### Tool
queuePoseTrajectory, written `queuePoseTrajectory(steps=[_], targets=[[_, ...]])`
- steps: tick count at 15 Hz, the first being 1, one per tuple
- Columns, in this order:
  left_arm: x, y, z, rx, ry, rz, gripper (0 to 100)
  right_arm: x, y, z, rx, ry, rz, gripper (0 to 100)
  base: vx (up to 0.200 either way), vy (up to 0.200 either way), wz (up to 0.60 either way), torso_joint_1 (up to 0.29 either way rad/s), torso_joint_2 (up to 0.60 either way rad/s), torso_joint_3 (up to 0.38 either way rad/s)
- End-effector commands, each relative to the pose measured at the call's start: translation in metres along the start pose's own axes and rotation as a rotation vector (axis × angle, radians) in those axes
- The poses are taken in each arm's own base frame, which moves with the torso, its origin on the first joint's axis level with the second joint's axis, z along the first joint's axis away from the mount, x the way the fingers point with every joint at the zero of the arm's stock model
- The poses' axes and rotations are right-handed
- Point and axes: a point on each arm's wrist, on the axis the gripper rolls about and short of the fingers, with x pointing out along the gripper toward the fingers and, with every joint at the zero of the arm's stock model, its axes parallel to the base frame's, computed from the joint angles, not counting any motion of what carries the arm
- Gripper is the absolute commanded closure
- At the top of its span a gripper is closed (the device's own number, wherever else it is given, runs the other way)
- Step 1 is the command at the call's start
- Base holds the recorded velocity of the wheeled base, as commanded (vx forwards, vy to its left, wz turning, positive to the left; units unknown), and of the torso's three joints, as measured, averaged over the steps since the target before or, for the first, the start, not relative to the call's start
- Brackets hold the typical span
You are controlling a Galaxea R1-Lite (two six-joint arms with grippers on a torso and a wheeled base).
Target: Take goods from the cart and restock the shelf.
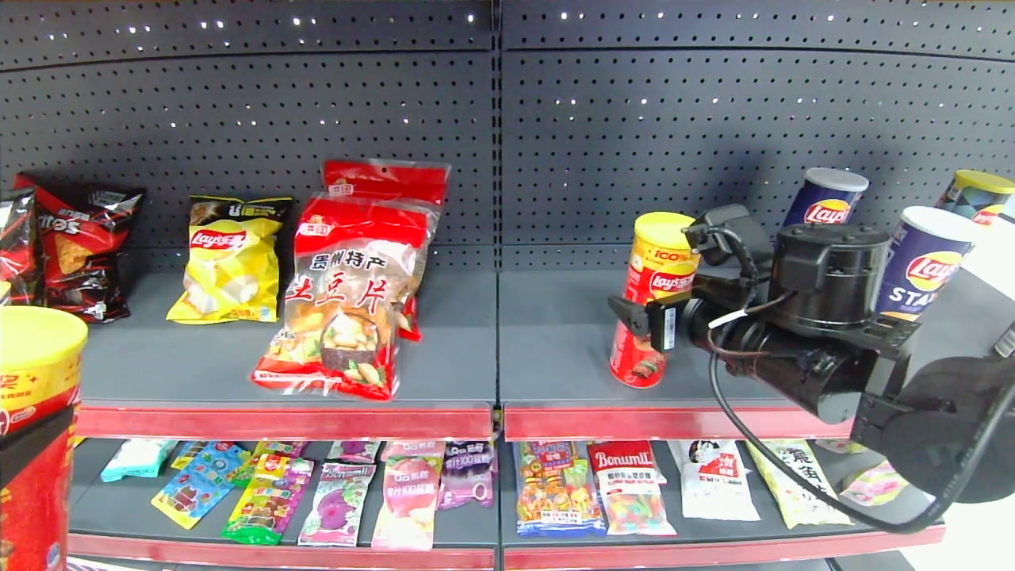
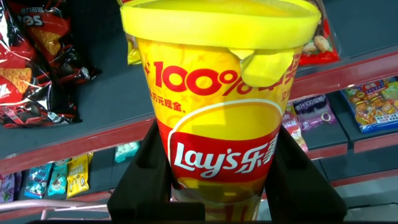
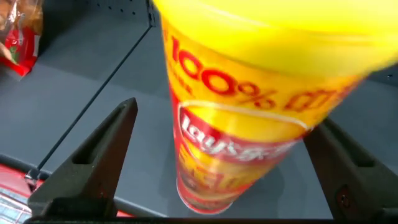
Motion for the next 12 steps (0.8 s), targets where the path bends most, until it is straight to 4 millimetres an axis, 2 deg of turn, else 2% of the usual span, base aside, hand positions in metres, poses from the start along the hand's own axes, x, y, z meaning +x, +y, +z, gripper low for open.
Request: queuePoseTrajectory(steps=[1,4,7,9,10,12], targets=[[0.000,-0.001,-0.001,0.001,0.003,-0.006,100,-0.010,-0.002,0.001,0.001,-0.007,0.003,0,0.000,0.000,0.00,0.000,0.00,0.000],[-0.001,-0.002,-0.003,0.001,0.002,-0.008,100,-0.033,0.004,0.002,0.014,-0.019,0.040,0,0.000,0.000,0.00,0.000,0.00,0.000],[-0.001,-0.002,-0.003,0.002,0.000,-0.008,100,-0.053,-0.001,0.003,0.018,-0.038,0.047,0,0.000,0.000,0.00,0.000,0.00,0.000],[-0.001,-0.002,-0.002,0.003,-0.003,-0.012,100,-0.074,-0.007,-0.002,0.011,-0.041,0.047,0,0.000,0.000,0.00,0.000,0.00,0.000],[-0.001,-0.002,-0.002,0.004,-0.004,-0.014,100,-0.078,-0.009,-0.003,0.011,-0.042,0.047,0,0.000,0.000,0.00,0.000,0.00,0.000],[-0.001,-0.004,-0.002,0.009,-0.008,-0.032,100,-0.098,-0.022,0.001,0.028,-0.088,0.015,0,0.000,0.000,0.00,0.000,0.00,0.000]])
